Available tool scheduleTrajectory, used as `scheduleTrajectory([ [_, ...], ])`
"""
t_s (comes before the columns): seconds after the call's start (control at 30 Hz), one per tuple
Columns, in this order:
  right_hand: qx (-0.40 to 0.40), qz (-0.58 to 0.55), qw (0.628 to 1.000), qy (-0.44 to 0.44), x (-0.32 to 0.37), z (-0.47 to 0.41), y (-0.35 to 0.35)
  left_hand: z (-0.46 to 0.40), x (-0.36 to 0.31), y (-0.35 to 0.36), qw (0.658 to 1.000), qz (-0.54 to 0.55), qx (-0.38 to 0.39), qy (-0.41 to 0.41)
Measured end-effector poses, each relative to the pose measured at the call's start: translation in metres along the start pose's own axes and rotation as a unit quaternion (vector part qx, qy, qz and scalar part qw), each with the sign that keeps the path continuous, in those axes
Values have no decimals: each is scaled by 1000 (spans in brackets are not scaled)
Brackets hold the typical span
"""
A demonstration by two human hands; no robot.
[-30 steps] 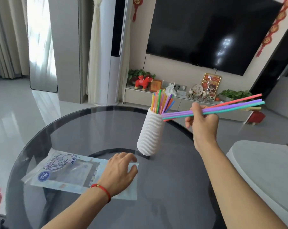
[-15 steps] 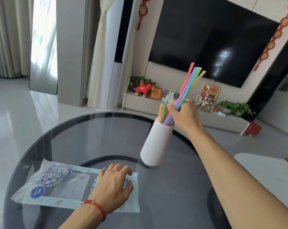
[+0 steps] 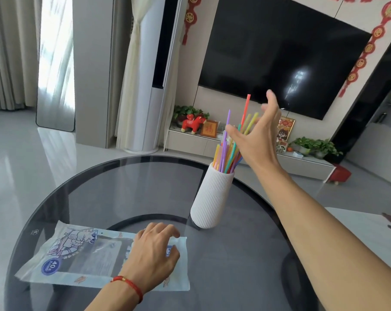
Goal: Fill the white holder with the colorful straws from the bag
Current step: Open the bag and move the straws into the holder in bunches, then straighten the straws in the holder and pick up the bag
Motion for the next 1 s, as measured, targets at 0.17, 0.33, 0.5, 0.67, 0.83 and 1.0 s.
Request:
scheduleTrajectory([
  [0.17,126,75,986,-85,4,-8,19,0,-2,-2,1000,5,-11,3],
  [0.33,171,125,975,-72,-10,19,21,-1,-1,-3,1000,5,-15,-1],
  [0.5,239,164,953,-90,-13,33,24,0,1,-1,1000,-1,-5,1],
  [0.67,249,200,942,-99,-17,41,25,2,3,-5,1000,-4,-1,11],
  [0.83,265,201,936,-115,-18,43,18,8,8,-11,999,-33,12,7],
  [1.0,71,85,971,-211,11,65,-19,9,9,-27,999,-39,-4,-29],
])
Point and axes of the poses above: each hand's wrist, its own z-axis away from the middle knuckle, its own y-axis out of the palm, x = y × z, the point moved 4 cm from there along -z, towards the middle knuckle, and after that the axes turned 14 degrees about -x, right-handed, at the moved point
